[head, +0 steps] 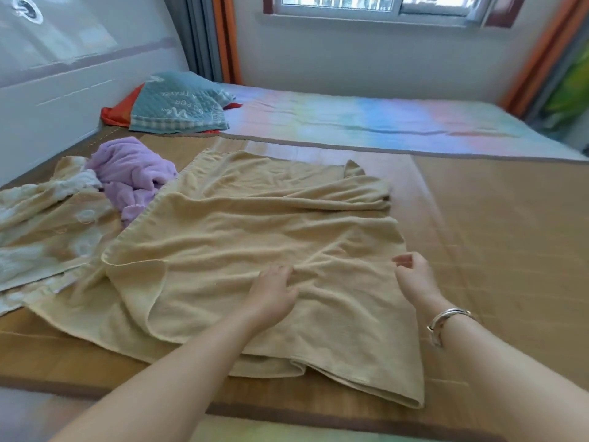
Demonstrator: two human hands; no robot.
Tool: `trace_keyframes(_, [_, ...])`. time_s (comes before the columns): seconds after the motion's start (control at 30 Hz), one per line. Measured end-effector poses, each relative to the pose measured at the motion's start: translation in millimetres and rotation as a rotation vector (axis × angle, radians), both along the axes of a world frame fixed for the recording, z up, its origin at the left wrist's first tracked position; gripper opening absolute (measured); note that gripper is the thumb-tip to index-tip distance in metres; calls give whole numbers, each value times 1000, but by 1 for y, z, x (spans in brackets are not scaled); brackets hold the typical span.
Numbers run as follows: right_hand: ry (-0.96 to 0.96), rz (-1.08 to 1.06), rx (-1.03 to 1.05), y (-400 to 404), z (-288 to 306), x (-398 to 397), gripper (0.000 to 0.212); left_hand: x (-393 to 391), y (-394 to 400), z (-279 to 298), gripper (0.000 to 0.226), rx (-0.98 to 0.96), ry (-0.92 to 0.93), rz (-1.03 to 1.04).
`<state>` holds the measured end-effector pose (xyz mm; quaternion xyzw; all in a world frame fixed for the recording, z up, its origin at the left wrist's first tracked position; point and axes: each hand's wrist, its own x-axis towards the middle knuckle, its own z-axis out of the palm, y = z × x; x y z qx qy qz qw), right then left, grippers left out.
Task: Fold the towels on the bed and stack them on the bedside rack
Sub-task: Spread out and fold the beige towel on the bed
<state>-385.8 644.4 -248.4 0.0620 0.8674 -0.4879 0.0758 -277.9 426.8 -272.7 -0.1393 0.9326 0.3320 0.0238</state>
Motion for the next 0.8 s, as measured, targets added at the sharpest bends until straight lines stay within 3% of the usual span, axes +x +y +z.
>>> trace_keyframes(0.1, [-147,-117,37,57,-20,-23,22,-30,44,-14,50,-20,-58,-54])
trace_keyframes(0.27, [-439,-215,-386,62,-33,-25,36,-52,62,-24,57,-124,-128,23])
trace_keyframes(0.4, [-516,-34,-334,34,-40,-20,18,-48,44,-25,46,22,-50,118])
trace_keyframes(0.53, [-594,188,-313,13,-43,-21,42,-53,22,-26,42,-19,-114,79])
trace_keyframes(0.67, [-495,255,-294,16,-36,-24,29,-57,19,-31,44,-37,-113,60])
trace_keyframes(0.8, [-329,-18,-341,50,-34,-39,24,-60,18,-41,47,-168,-159,37])
